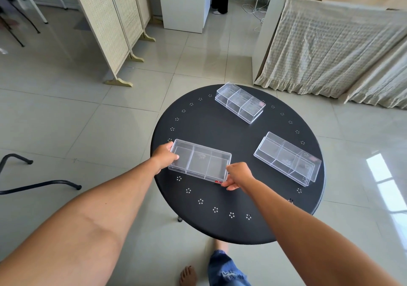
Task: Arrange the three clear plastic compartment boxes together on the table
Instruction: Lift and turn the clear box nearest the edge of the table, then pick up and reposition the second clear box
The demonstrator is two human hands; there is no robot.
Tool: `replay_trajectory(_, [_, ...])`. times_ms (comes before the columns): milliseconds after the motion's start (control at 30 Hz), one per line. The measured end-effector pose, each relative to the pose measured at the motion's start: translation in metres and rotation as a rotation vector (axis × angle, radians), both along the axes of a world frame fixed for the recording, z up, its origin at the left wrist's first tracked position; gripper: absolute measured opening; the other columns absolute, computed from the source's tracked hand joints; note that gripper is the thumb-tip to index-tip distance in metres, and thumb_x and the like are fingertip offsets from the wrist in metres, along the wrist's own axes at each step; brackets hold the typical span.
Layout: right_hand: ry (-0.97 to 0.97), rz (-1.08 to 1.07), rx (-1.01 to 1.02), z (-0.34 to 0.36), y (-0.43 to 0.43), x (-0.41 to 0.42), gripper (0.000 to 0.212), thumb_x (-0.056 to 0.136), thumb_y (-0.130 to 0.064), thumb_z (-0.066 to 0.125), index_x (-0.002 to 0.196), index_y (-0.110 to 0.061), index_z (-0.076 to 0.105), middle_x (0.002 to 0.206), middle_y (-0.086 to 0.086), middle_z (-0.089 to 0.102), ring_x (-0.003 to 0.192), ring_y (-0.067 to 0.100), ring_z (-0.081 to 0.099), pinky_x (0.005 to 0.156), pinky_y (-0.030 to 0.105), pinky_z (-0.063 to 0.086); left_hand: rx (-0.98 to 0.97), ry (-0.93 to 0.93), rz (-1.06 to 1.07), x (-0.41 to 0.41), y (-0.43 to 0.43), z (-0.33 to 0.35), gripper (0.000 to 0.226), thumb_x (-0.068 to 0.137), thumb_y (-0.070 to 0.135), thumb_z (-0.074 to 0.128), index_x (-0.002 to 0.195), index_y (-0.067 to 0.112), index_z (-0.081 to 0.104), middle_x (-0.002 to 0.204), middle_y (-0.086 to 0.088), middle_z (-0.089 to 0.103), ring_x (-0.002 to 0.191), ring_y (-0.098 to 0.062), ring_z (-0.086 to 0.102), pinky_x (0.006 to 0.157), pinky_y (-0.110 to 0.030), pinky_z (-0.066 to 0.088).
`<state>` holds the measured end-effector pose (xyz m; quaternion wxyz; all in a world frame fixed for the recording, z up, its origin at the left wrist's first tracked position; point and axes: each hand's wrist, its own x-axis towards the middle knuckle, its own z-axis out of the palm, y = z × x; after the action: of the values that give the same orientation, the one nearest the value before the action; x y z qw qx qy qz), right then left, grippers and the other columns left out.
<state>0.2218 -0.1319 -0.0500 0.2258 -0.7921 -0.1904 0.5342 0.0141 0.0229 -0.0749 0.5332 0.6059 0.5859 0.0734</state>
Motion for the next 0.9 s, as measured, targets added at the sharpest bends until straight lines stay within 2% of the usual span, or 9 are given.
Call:
replay_trajectory(100, [0.024, -0.039, 0.027, 0.004, -0.006, 0.000, 0.023, 0.099, -0.004, 0.035, 0.104, -0.008, 0.057, 0.076, 0.013, 0.060, 0.058, 0.026, 0.064, 0.046, 0.026, 0.053, 0.020, 0.038, -0.034, 0.000, -0.003, 0.002, 0.064, 0.086, 0.005, 0.061, 0.147, 0.015, 0.044, 0.145, -0.009, 0.055, 0.120, -0.024, 0.059, 0.101, -0.033, 0.046])
replay_trajectory(200, [-0.021, -0.056, 0.029, 0.005, -0.011, 0.004, 0.022, 0.100, -0.012, 0.045, 0.113, -0.008, 0.063, 0.087, 0.013, 0.059, 0.063, 0.028, 0.062, 0.050, 0.027, 0.053, 0.101, 0.151, -0.044, 0.003, -0.007, 0.011, 0.075, 0.087, 0.016, 0.061, 0.155, 0.022, 0.030, 0.155, -0.006, 0.043, 0.134, -0.028, 0.050, 0.101, -0.030, 0.042])
replay_trajectory(367, [-0.120, -0.097, 0.041, 0.010, -0.016, 0.017, 0.021, 0.100, -0.009, 0.045, 0.082, -0.014, 0.055, 0.073, 0.006, 0.057, 0.058, 0.025, 0.060, 0.060, 0.031, 0.052, 0.318, 0.276, -0.079, 0.015, -0.010, 0.033, 0.056, 0.089, 0.020, 0.054, 0.144, 0.025, 0.048, 0.150, -0.006, 0.045, 0.129, -0.029, 0.053, 0.095, -0.033, 0.044])
replay_trajectory(467, [-0.191, -0.115, 0.110, 0.015, -0.024, 0.027, 0.009, 0.099, -0.011, 0.050, 0.098, -0.017, 0.057, 0.090, 0.009, 0.064, 0.074, 0.028, 0.063, 0.065, 0.032, 0.054, 0.403, 0.262, -0.117, 0.030, -0.013, 0.048, 0.045, 0.091, 0.018, 0.050, 0.134, 0.026, 0.059, 0.145, -0.006, 0.048, 0.123, -0.028, 0.057, 0.092, -0.031, 0.045])
replay_trajectory(533, [-0.229, -0.165, 0.146, 0.021, -0.032, 0.034, 0.011, 0.097, -0.012, 0.051, 0.093, -0.019, 0.058, 0.090, 0.010, 0.064, 0.073, 0.027, 0.062, 0.063, 0.030, 0.053, 0.440, 0.231, -0.157, 0.044, -0.018, 0.059, 0.042, 0.091, 0.017, 0.049, 0.129, 0.026, 0.063, 0.142, -0.005, 0.052, 0.120, -0.027, 0.058, 0.094, -0.033, 0.048])
replay_trajectory(633, [-0.281, -0.218, 0.162, 0.025, -0.045, 0.047, 0.025, 0.094, -0.007, 0.042, 0.074, -0.017, 0.053, 0.081, 0.013, 0.054, 0.065, 0.025, 0.051, 0.051, 0.023, 0.037, 0.455, 0.171, -0.232, 0.070, -0.031, 0.073, 0.039, 0.089, 0.016, 0.049, 0.121, 0.027, 0.068, 0.134, -0.001, 0.061, 0.119, -0.026, 0.060, 0.098, -0.034, 0.048])
replay_trajectory(800, [-0.465, -0.228, 0.144, 0.032, -0.077, 0.077, 0.022, 0.086, -0.005, 0.045, 0.075, -0.014, 0.062, 0.074, 0.017, 0.057, 0.070, 0.023, 0.048, 0.066, 0.028, 0.038, 0.393, 0.117, -0.359, 0.117, -0.059, 0.079, 0.035, 0.087, 0.020, 0.056, 0.117, 0.032, 0.069, 0.130, 0.004, 0.066, 0.119, -0.020, 0.061, 0.097, -0.029, 0.046])
replay_trajectory(867, [-0.505, -0.264, 0.120, 0.035, -0.092, 0.093, 0.020, 0.088, -0.010, 0.052, 0.091, -0.015, 0.072, 0.087, 0.011, 0.070, 0.083, 0.028, 0.062, 0.073, 0.026, 0.042, 0.373, 0.118, -0.426, 0.137, -0.070, 0.076, 0.038, 0.086, 0.022, 0.057, 0.120, 0.033, 0.067, 0.133, 0.005, 0.063, 0.122, -0.019, 0.059, 0.101, -0.033, 0.046])
replay_trajectory(900, [-0.530, -0.287, 0.101, 0.032, -0.100, 0.103, 0.026, 0.089, -0.013, 0.055, 0.110, -0.017, 0.072, 0.105, 0.009, 0.072, 0.099, 0.031, 0.067, 0.081, 0.026, 0.046, 0.371, 0.117, -0.458, 0.147, -0.074, 0.075, 0.040, 0.085, 0.022, 0.058, 0.123, 0.033, 0.065, 0.136, 0.004, 0.062, 0.122, -0.019, 0.059, 0.101, -0.033, 0.046])
